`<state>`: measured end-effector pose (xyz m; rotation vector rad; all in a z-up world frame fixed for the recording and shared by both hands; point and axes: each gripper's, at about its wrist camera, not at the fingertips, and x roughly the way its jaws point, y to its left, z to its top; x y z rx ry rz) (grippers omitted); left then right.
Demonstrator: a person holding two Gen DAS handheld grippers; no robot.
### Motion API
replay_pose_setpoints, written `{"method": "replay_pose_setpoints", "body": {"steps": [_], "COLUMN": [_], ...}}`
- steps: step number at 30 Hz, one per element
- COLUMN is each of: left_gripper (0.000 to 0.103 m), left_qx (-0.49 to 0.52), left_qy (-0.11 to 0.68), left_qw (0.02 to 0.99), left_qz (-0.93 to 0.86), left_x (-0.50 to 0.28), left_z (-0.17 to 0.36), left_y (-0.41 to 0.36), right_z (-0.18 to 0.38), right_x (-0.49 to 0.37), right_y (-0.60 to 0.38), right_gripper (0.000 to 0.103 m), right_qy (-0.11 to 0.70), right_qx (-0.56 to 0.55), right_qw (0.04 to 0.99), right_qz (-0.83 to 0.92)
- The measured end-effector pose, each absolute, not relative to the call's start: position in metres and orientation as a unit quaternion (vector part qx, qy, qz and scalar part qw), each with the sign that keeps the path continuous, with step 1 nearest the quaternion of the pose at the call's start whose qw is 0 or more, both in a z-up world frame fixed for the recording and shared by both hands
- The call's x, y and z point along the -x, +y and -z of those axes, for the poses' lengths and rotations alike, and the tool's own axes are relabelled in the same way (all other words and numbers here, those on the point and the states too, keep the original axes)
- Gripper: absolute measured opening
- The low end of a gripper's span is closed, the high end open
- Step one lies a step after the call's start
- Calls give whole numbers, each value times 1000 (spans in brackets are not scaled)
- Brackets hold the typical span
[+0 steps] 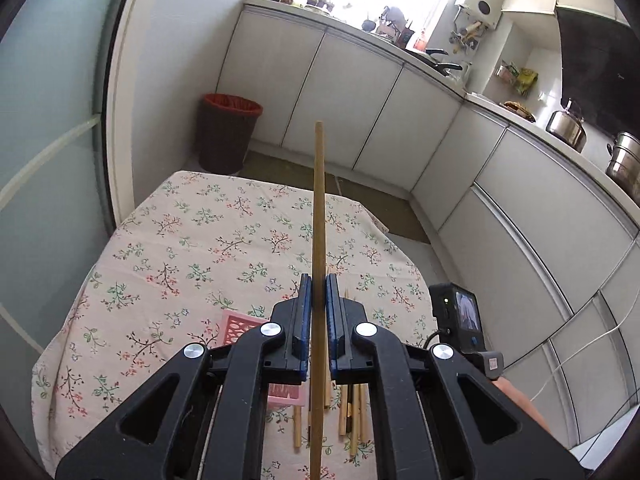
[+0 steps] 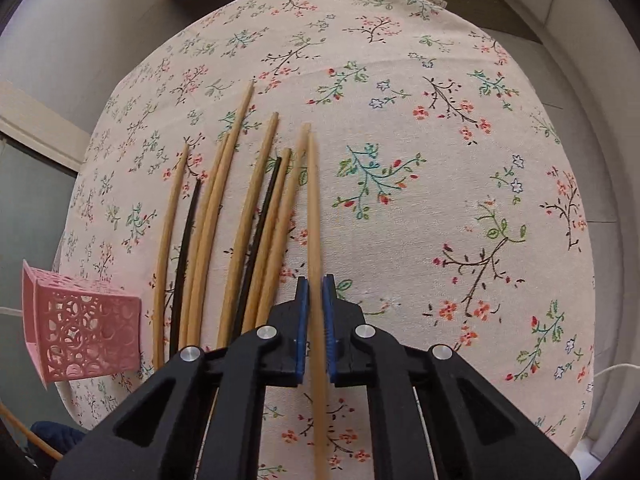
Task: Organize utensils
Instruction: 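Lift the chopstick with the left tool while the right tool grasps another wooden chopstick, then drop the chopstick into the pink basket with the left tool while the right tool drops its own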
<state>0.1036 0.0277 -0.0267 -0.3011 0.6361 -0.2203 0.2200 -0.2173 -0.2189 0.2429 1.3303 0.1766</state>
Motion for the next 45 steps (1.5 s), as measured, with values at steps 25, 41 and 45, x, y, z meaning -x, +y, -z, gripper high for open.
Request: {"method": "replay_pose_setpoints", "body": {"steps": [25, 41, 45], "left_gripper": [6, 40, 42], "left_qx": [126, 104, 99], "left_qy": [195, 328, 329], "left_qw": [972, 939, 939], "left_qz": [34, 8, 6], "left_x": [-118, -122, -111], "left_z": [41, 65, 48], "left_y": [49, 55, 62], "right_z": [64, 62, 56], "right_x": [-161, -155, -150], "right_y": [-197, -162, -148], "right_gripper": [7, 7, 7], "right_qy": [261, 222, 188], "right_qx": [-194, -198, -201], "right_qw": [926, 931, 934], "right_qz": [-194, -211, -226]}}
